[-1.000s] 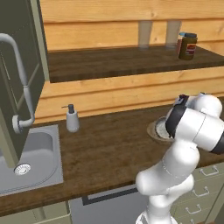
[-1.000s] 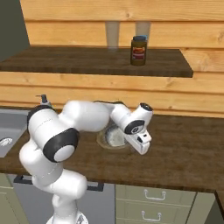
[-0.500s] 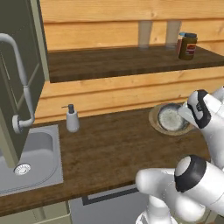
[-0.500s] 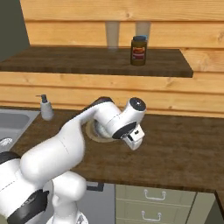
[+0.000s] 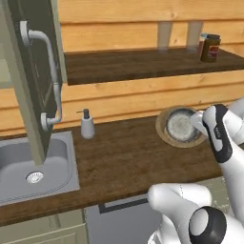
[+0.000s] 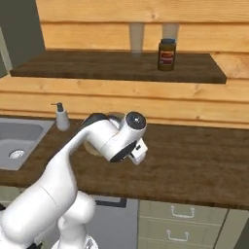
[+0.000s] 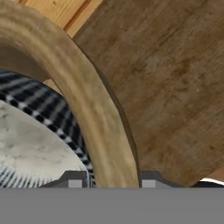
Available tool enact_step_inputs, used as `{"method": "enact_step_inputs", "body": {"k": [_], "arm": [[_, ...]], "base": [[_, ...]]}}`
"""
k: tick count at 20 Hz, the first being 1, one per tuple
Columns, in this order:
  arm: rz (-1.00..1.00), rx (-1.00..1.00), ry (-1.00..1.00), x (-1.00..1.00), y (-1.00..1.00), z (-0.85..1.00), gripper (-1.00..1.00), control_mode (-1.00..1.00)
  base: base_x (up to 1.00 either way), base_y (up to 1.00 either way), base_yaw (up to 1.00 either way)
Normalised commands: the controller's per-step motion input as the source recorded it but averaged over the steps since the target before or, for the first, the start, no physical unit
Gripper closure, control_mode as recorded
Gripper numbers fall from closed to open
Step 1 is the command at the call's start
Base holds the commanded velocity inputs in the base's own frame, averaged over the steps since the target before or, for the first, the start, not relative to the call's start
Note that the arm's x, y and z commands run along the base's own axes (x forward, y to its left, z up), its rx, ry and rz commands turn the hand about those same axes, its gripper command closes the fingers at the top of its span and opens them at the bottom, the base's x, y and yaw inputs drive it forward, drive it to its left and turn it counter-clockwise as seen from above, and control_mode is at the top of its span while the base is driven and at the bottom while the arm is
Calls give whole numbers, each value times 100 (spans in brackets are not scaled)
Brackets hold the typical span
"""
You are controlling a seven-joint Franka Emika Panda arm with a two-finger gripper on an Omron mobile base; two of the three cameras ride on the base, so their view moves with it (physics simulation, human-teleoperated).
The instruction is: Pick up the bowls on the counter and stack them on top of one another in the open cabinet. Place the smaller bowl on top of the larger bowl.
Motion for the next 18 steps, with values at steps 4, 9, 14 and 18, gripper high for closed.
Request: {"method": "enact_step_inputs", "body": {"k": [4,9,14,18], "arm": [[0,0,0,0,0,0,100,100],[0,0,0,0,0,0,100,100],[0,0,0,0,0,0,100,100],[0,0,0,0,0,0,100,100]], "base": [[-100,76,14],[-84,81,11],[-17,100,4],[0,100,2]]}}
